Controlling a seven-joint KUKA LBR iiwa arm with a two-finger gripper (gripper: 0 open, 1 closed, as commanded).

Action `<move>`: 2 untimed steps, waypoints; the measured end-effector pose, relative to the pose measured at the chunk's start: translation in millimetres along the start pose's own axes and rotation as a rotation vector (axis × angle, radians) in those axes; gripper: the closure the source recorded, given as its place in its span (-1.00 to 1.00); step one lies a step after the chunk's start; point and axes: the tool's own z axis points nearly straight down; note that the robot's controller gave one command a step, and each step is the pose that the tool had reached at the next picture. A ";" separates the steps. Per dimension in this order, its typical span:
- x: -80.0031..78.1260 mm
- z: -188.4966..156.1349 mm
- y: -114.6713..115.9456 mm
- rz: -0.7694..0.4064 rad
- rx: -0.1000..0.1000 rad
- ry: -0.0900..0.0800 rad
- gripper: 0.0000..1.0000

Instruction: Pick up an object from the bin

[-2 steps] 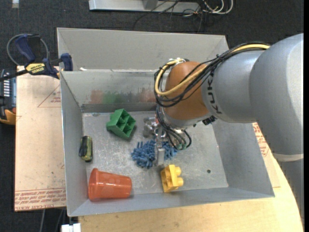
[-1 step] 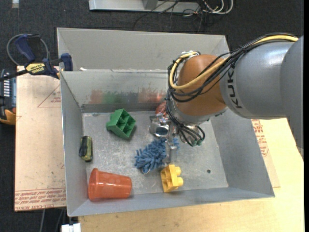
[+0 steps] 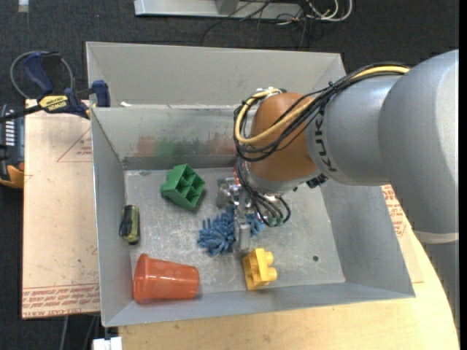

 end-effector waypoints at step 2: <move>1.6 0.3 -4.2 0.006 -0.003 -0.010 1.00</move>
Offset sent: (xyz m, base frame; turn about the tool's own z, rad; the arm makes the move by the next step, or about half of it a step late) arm -0.0018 -0.0052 -0.0006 0.0059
